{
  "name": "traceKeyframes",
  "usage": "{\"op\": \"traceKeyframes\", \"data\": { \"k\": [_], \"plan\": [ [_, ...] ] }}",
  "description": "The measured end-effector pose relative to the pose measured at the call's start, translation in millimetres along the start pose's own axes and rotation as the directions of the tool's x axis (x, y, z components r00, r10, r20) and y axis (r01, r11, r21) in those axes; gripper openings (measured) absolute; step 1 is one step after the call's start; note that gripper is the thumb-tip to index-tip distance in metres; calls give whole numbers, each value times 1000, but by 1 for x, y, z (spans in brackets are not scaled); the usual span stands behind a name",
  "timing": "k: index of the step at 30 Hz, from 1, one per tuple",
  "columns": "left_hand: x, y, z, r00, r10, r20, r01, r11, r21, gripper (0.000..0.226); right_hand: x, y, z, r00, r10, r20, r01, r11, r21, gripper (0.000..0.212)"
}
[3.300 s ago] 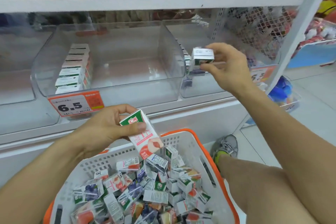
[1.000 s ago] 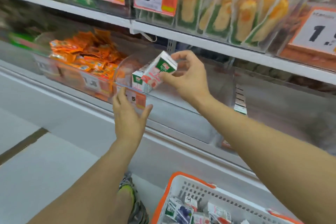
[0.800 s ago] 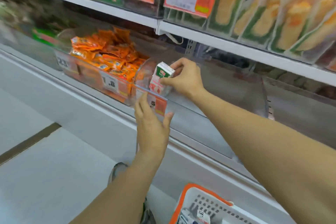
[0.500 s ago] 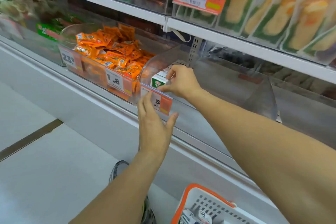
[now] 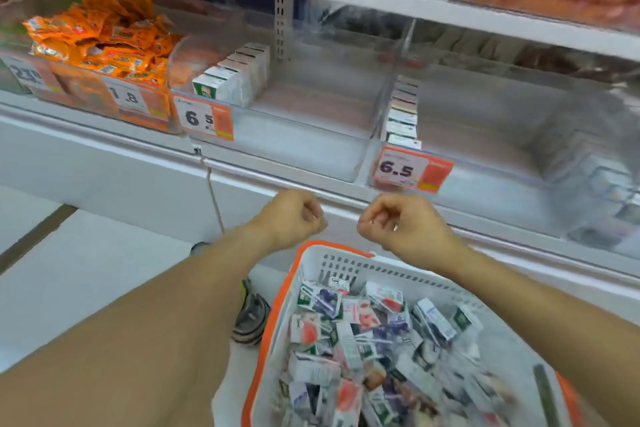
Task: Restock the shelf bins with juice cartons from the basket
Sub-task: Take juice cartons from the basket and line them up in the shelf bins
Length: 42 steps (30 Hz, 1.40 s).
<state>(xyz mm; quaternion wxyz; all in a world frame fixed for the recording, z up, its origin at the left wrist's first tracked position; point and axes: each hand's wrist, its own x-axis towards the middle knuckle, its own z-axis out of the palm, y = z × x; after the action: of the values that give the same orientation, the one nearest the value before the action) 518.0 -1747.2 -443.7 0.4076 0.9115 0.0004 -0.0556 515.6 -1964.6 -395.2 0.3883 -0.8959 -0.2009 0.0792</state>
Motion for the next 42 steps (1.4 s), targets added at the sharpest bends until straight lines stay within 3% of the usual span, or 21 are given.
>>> {"op": "traceKeyframes", "data": {
  "k": [4,7,10,13,17,21,24,29,33,35,37,39,40,42],
  "plan": [
    [-13,-2,78,946,-19,324,-63,969,240,22,-40,96,21,973,215,80,-210,975,-74,14],
    [-22,-16,110,887,-83,454,-129,901,415,34,-54,137,36,908,321,268,-271,940,-207,6],
    [-25,-33,127,912,-127,390,-48,911,409,38,-52,150,51,869,354,344,-291,930,-224,9],
    [-20,-49,143,949,-125,289,-13,900,435,45,-38,158,70,872,386,302,-354,922,-157,20],
    [-1,-69,153,946,-122,302,-50,862,504,60,-23,174,102,857,445,259,-408,894,-185,31],
    [20,-81,155,908,-140,396,-71,878,473,60,-6,180,125,884,385,264,-268,882,-387,40],
    [26,-84,160,889,-176,422,-73,857,511,55,2,182,136,849,382,366,-174,855,-488,57],
    [29,-80,158,907,-158,390,-122,788,603,49,-3,177,135,864,396,309,-176,814,-553,51],
    [21,-62,146,925,-167,342,-29,865,501,50,-18,169,116,838,492,237,-288,766,-574,50],
    [15,-48,135,939,-164,303,42,928,371,46,-25,167,99,801,557,219,-382,758,-529,38],
    [6,-32,120,959,-137,249,66,960,274,38,-30,163,77,752,625,213,-488,743,-458,12],
    [-3,-18,104,973,-137,187,109,983,150,39,-34,157,53,693,657,296,-586,753,-298,15],
    [-7,-10,94,972,-161,169,153,986,59,40,-37,150,42,650,672,355,-674,726,-139,15],
    [-11,10,72,960,-222,172,239,967,-89,42,-43,134,20,615,654,441,-786,554,273,8]
  ]
}}
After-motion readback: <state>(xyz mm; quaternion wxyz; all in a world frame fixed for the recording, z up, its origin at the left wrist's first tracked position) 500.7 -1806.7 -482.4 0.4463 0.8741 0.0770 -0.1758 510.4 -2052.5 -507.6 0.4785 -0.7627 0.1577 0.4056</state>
